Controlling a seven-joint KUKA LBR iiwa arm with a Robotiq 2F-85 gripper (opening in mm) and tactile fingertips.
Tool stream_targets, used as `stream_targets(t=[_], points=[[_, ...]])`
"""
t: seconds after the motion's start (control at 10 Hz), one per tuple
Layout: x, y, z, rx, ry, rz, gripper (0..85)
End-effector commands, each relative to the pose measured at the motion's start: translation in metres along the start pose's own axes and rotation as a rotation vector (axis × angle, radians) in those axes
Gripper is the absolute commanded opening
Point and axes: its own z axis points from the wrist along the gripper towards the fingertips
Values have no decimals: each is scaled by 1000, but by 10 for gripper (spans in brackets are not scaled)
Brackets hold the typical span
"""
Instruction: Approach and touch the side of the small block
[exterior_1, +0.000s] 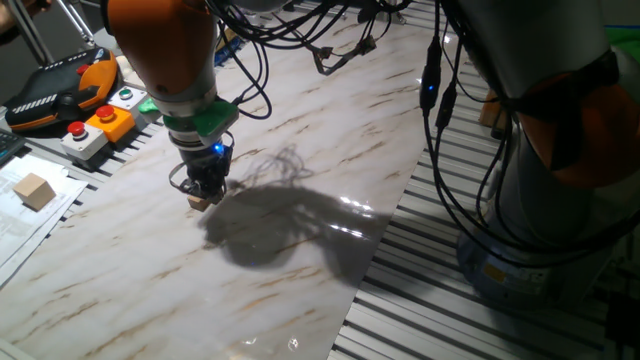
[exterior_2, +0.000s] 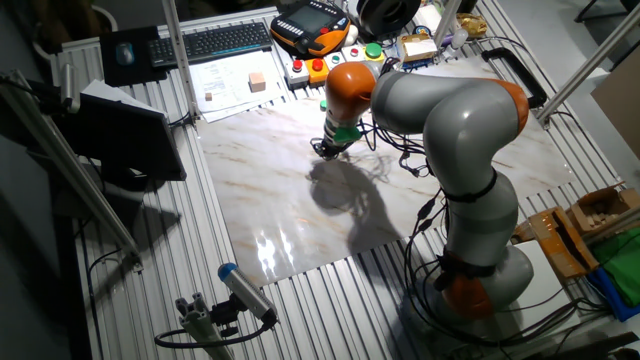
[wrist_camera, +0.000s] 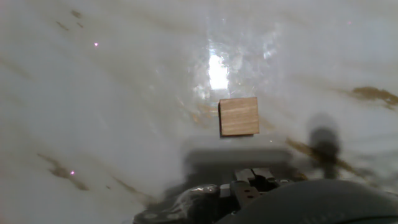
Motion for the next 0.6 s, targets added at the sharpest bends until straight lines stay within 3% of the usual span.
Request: stream_targets(t=[0.0,0.5], points=[[-1,0,1,0,-1,-1,7],[-8,3,6,0,-9,-6,7]])
